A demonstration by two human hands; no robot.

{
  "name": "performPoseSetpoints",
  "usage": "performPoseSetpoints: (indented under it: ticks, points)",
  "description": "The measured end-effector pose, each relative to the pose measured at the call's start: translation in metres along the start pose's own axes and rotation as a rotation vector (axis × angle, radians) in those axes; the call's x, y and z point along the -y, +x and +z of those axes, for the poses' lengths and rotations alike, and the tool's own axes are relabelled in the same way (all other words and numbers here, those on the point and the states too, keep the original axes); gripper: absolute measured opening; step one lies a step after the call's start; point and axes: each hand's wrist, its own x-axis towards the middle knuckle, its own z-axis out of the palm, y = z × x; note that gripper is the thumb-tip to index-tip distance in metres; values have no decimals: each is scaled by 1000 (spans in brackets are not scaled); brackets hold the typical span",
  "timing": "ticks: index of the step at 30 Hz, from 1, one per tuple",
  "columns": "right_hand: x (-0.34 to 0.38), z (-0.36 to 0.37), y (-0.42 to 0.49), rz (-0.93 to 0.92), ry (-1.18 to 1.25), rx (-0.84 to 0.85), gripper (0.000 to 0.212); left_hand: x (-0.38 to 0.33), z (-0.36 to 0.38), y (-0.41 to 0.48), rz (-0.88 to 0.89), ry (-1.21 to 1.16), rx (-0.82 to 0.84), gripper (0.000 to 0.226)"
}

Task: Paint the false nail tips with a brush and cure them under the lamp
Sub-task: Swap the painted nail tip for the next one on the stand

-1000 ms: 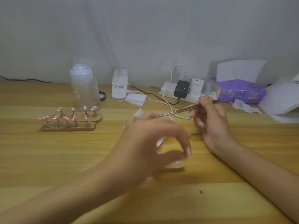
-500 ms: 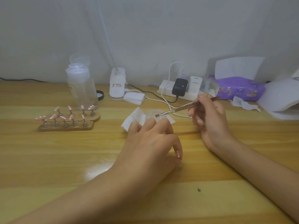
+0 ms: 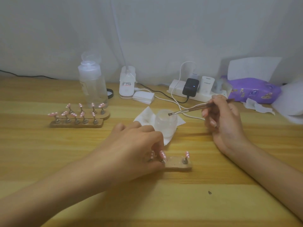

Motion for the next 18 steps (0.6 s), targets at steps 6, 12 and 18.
performPoseSetpoints:
  ticks: [6, 12, 18]
  points:
    - [0, 0, 1, 8, 4, 1, 30, -1, 1, -1, -25, -39, -9, 13]
    - [1, 1, 0, 3, -6, -5, 30, -11, 3, -6, 30, 1, -133, 18]
    - [1, 3, -3, -69, -35, 36, 39, -23, 7, -6, 124, 233, -266, 39]
